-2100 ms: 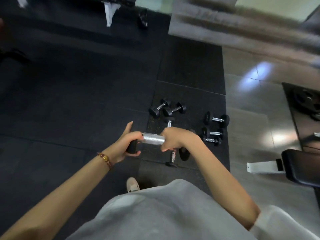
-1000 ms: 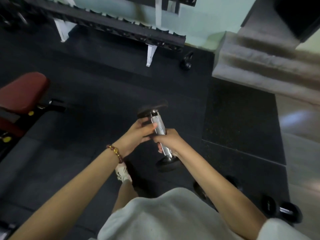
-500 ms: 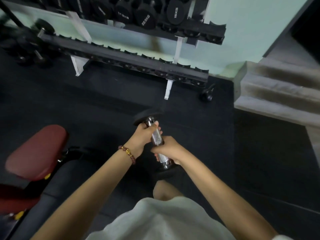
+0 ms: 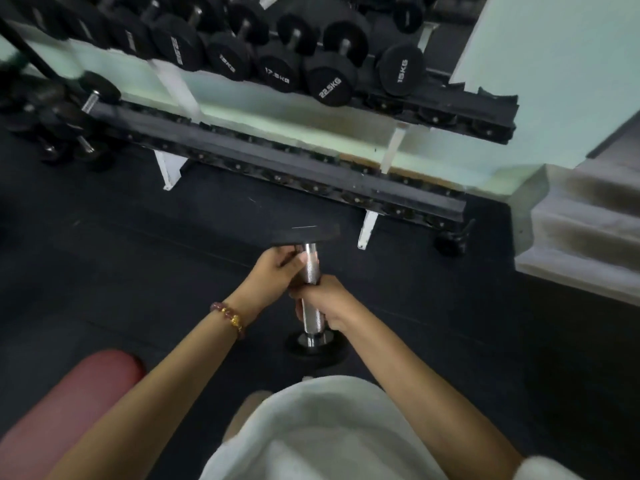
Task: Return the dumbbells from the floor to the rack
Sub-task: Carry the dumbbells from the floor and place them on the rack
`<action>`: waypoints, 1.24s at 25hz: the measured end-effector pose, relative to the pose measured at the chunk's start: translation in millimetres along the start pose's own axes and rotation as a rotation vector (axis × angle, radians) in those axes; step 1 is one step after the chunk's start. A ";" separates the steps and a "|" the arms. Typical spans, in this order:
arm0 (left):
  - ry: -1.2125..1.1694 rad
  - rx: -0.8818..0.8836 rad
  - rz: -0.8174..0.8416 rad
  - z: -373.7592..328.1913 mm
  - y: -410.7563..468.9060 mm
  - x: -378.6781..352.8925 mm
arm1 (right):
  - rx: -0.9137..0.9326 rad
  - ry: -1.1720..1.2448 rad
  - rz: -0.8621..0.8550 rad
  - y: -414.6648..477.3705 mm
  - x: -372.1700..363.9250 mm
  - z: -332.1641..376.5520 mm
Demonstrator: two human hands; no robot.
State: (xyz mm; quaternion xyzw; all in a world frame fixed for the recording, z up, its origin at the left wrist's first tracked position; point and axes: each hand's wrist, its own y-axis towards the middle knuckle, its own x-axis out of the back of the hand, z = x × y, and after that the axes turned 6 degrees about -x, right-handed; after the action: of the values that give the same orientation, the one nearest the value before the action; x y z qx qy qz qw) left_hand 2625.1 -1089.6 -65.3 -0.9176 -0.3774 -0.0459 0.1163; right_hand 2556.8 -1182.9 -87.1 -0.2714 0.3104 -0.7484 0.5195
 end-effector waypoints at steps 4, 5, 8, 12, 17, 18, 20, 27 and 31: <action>-0.135 -0.033 0.029 -10.0 69.7 89.6 | 0.008 0.061 -0.039 72.4 -28.6 93.1; -0.153 0.001 0.045 -3.4 85.0 116.0 | -0.005 0.067 -0.067 93.4 -40.4 111.9; -0.129 0.157 0.096 33.9 135.2 207.1 | -0.044 0.134 -0.098 157.6 -87.2 182.1; -0.264 0.422 0.233 58.4 189.3 312.5 | -0.059 0.290 -0.069 232.2 -163.3 282.7; -0.765 0.598 0.059 70.3 272.6 439.4 | -0.058 0.355 0.014 300.7 -250.2 393.6; -0.843 0.642 0.067 73.2 286.9 463.3 | -0.048 0.348 0.024 316.3 -265.7 413.5; -0.919 0.718 0.057 72.2 309.9 501.3 | -0.048 0.324 0.021 345.4 -291.4 448.1; -0.856 0.827 -0.067 65.9 427.3 651.9 | -0.036 0.218 0.007 485.5 -381.7 563.3; -0.779 0.889 -0.145 74.4 491.6 749.1 | -0.074 0.186 0.011 549.1 -437.0 634.4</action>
State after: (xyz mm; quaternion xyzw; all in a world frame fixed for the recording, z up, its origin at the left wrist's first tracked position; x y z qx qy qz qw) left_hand 3503.1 -898.6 -96.4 -0.7021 -0.4368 0.4488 0.3389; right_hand 3490.3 -1032.3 -115.0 -0.2182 0.3862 -0.7554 0.4823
